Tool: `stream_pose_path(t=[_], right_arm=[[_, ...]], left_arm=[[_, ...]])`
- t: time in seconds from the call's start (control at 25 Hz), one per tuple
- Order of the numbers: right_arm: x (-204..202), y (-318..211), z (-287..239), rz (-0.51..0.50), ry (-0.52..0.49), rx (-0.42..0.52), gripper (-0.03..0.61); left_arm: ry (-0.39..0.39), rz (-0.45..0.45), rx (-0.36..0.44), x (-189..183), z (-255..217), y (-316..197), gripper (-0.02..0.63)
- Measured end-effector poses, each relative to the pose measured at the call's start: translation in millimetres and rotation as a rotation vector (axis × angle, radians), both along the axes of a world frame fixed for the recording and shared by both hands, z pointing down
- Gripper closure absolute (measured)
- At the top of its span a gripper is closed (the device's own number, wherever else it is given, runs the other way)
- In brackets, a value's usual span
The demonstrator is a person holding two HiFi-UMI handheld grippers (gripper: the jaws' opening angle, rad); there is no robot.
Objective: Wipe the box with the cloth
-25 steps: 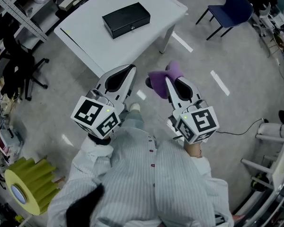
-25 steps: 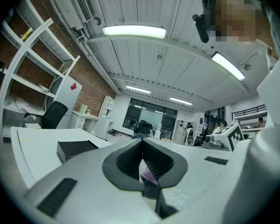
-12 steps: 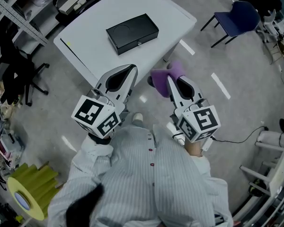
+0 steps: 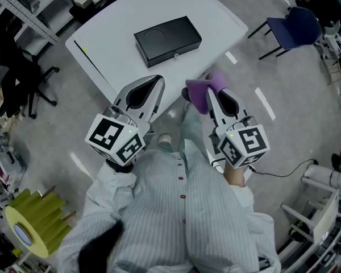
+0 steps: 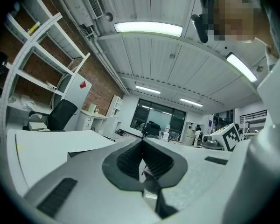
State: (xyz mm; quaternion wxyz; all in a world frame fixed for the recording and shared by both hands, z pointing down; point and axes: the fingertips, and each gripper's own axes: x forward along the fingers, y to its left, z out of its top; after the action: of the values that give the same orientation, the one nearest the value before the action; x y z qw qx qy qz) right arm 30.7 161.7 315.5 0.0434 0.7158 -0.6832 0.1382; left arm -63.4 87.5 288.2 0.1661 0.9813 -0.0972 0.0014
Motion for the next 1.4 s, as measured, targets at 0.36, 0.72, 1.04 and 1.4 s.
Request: stream_pose_path(t=[0.36,0.72,1.04,1.4], right_arm=[[48,-81,10,-0.12,-0.014,-0.016,0.554],[110,-179,7,-0.324,-0.015,-0.047,0.554],[146,-243,2,-0.522,-0.024,-0.049,0.554],[144,-268,8,-0.682,-0.027,-0.064,0.554]], left_arm=[[-0.003,-0.121,-0.02,42,8,-68,0.606],[-0.017,-0.31,-0.031,96,3,-148,0.606],[-0.051,-0.53,-0.027,117,0,-192,0.606],[-0.085,-0.718,-0.036,101,9,-205,0.606]])
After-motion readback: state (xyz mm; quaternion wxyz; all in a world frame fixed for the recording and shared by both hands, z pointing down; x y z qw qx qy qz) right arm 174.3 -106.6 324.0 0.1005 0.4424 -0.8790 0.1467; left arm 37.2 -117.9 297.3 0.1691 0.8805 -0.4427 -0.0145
